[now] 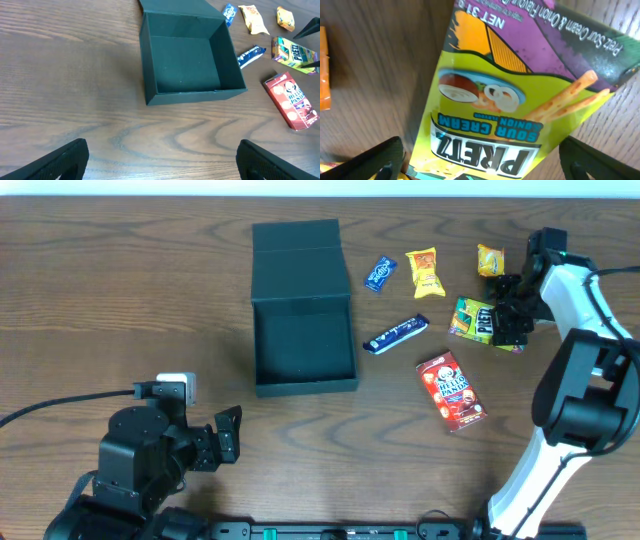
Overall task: Pack container
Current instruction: 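Grasp the green Pretz box with the right gripper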
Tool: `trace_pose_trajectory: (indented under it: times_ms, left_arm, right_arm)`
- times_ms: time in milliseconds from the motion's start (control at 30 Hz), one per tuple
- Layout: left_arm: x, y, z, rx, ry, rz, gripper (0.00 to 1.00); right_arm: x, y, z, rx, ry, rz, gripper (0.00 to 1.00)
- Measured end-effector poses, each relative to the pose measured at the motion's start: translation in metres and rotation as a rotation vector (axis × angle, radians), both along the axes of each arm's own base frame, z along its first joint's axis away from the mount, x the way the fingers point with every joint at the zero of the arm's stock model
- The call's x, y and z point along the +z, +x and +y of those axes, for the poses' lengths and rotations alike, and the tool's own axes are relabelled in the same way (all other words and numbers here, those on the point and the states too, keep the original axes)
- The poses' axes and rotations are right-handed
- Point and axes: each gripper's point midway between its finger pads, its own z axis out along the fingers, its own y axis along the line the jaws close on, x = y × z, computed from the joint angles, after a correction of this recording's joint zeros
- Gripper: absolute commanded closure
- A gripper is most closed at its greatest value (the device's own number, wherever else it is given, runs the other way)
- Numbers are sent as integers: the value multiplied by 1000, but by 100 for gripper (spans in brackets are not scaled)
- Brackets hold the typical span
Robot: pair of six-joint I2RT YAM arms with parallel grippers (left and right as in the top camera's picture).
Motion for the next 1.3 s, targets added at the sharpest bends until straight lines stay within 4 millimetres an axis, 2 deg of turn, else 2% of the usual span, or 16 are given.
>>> trace_pose_trajectory:
  times_ms: [233, 400, 633, 933, 1133, 1300]
  left_arm:
    - [0, 0, 0, 0, 0, 0, 5]
    - [0, 0, 0, 0, 0, 0, 5]
    - [0, 0, 0, 0, 0, 0, 5]
    - [0, 0, 0, 0, 0, 0, 5]
    - [0, 0, 0, 0, 0, 0, 5]
    - [0, 0, 0, 0, 0, 0, 5]
  right_arm:
    - [-2, 2, -3, 0, -17, -4, 1]
    - [-21, 0, -3, 1, -8, 33, 1]
    - [-21, 5, -4, 1, -13, 13, 2]
    - [-23, 1, -3, 8, -9, 32, 28]
    - [-21, 2, -3, 17, -8, 30, 35]
    - [-15, 0, -2, 66, -8, 52, 35]
